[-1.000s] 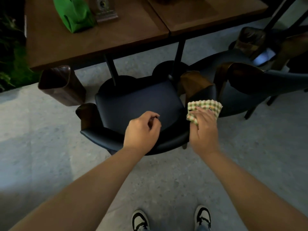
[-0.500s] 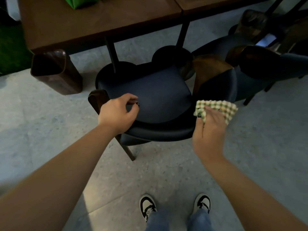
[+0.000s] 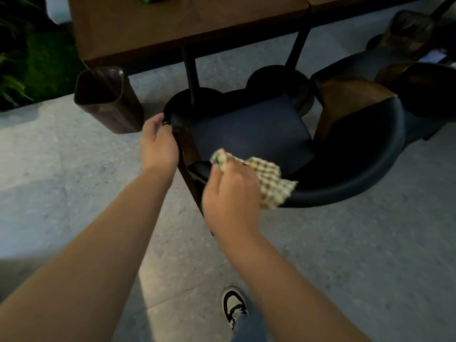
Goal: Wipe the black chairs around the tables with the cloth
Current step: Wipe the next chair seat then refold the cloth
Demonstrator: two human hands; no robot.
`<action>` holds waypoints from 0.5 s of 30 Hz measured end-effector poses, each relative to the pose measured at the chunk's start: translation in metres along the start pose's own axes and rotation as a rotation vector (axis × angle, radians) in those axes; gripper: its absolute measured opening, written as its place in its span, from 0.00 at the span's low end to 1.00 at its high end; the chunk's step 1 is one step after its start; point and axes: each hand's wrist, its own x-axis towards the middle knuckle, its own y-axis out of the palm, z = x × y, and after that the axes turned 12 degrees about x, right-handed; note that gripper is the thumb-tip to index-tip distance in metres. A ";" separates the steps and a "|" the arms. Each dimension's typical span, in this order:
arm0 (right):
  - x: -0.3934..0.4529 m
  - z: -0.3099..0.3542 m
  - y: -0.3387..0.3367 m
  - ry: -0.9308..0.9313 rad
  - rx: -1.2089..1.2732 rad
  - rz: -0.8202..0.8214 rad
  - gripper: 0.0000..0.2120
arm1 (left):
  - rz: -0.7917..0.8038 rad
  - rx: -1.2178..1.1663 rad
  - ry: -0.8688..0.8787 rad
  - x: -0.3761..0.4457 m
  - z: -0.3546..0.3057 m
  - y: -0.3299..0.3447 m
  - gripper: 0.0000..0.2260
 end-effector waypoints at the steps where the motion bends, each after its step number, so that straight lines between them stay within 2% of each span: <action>1: 0.007 0.011 0.012 0.010 0.018 0.069 0.11 | 0.049 0.019 -0.065 0.006 0.004 -0.006 0.16; 3: 0.017 0.023 0.034 -0.035 -0.075 0.250 0.14 | 0.191 -0.015 -0.219 0.014 0.008 -0.015 0.17; 5: 0.017 0.021 0.046 -0.135 -0.323 0.434 0.22 | 0.279 -0.092 -0.349 0.015 0.008 -0.018 0.13; 8: 0.013 0.002 0.034 -0.323 -0.582 0.582 0.28 | 0.328 -0.101 -0.384 0.012 0.005 -0.012 0.06; 11: 0.018 -0.012 0.019 -0.496 -0.663 0.661 0.26 | 0.327 -0.083 -0.376 0.008 -0.002 0.000 0.06; 15: 0.025 -0.022 -0.011 -0.549 -0.575 0.780 0.26 | 0.372 0.015 -0.416 0.000 -0.011 0.020 0.10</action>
